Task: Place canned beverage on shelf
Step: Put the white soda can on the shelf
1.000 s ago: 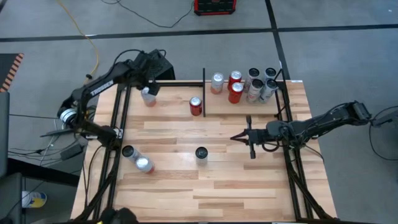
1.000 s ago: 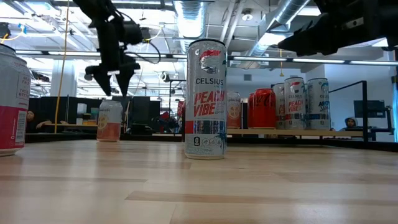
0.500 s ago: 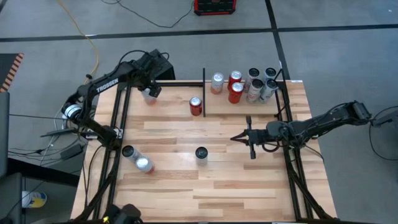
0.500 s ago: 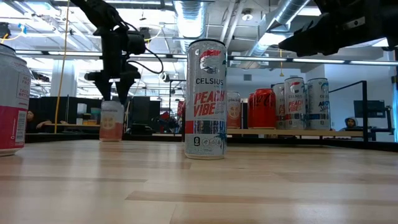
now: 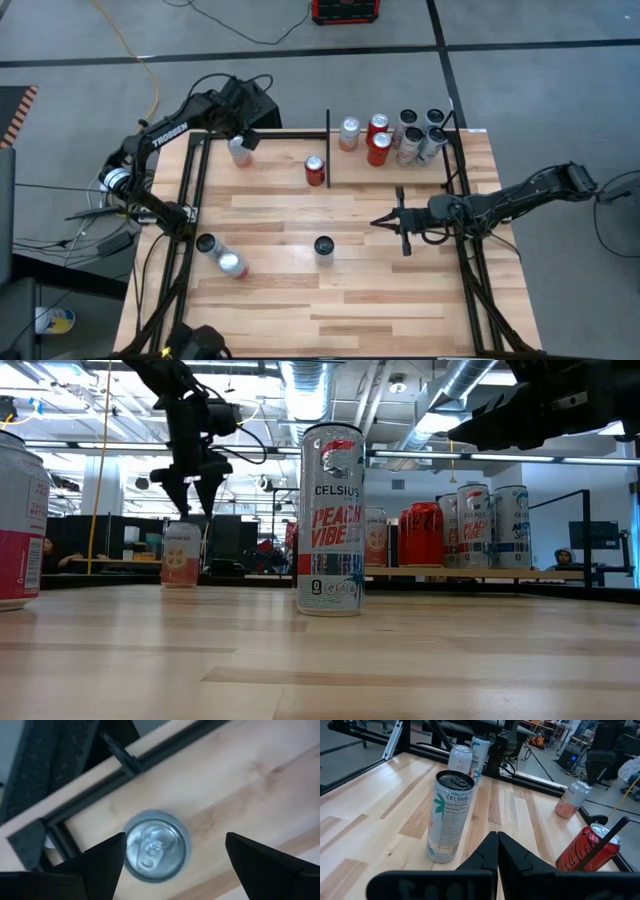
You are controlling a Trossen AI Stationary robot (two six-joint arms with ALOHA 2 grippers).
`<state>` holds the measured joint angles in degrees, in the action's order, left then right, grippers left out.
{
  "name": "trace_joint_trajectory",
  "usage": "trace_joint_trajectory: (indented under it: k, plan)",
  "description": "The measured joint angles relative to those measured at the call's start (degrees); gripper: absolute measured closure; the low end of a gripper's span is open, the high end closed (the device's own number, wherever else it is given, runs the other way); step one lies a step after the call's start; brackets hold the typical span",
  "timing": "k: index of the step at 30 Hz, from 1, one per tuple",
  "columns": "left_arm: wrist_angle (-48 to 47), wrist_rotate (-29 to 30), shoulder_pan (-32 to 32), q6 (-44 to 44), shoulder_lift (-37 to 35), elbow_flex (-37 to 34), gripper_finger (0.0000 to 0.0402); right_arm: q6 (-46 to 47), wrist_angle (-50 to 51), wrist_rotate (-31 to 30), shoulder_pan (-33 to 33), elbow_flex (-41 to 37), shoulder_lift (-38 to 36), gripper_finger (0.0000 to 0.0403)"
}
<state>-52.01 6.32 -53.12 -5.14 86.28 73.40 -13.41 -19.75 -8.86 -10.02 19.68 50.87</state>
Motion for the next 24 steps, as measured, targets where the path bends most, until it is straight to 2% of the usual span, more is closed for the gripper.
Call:
trace_joint_trajectory:
  k: [5, 19, 24]
  plan:
    - [-0.08, 4.77, 0.04, 0.48, 0.19, 0.55, 0.0074, -0.05, 0.44, 0.00, 0.00, 0.02, 0.00, 0.0375]
    - [-0.35, 8.38, 0.08, 3.23, 6.63, 0.44, 0.0074, -0.15, 0.81, 0.00, 0.00, 0.02, 0.02, 0.0375]
    - [-1.04, 7.49, -0.13, 3.92, 6.71, 0.44, 0.0074, -0.13, 1.08, 0.00, -0.01, 0.02, 0.02, 0.0375]
